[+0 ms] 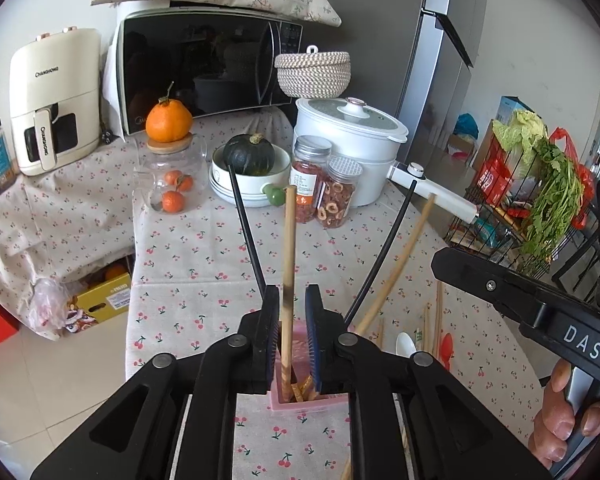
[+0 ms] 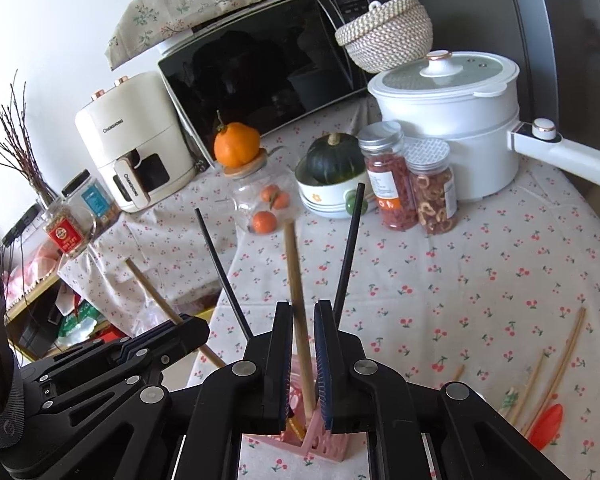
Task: Organize utensils
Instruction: 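Lower both wooden chopsticks into the pink basket and open both tools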
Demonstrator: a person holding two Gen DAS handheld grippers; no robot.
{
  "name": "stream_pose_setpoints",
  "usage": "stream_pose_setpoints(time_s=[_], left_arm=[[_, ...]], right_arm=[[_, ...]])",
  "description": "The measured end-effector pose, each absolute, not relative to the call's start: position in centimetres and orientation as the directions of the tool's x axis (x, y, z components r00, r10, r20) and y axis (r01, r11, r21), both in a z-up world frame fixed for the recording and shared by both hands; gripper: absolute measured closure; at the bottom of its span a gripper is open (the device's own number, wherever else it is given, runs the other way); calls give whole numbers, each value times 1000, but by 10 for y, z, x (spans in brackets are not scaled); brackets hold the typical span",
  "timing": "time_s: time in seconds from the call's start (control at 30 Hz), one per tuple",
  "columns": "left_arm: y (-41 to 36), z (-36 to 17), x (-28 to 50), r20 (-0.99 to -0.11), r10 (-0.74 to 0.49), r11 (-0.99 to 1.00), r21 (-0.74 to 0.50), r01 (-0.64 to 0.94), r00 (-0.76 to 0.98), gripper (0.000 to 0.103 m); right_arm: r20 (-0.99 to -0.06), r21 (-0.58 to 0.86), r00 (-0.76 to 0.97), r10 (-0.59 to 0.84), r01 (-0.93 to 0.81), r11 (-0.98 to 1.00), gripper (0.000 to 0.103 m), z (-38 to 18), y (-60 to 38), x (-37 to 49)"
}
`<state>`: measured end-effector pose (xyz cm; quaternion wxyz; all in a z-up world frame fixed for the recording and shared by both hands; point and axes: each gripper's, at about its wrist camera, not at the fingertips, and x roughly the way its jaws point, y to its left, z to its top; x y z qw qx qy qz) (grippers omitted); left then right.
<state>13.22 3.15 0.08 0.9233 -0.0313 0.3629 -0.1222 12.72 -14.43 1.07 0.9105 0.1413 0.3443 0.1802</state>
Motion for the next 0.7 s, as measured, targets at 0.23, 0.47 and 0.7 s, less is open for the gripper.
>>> stream_pose_setpoints(time_s=[0.23, 0.47, 0.7], left_arm=[[42, 10, 111, -653, -256, 966, -190, 173, 713, 41], [44, -12, 85, -731, -266, 964, -218, 154, 629, 25], [30, -55, 69, -820, -291, 956, -228, 185, 492, 23]], right_arm=[[-516, 443, 737, 436, -206, 873, 52, 29, -173, 114], [-675, 352, 668, 312, -81, 933, 30, 8, -210, 108], [-836, 166, 531, 138, 6, 986, 26, -53, -243, 116]])
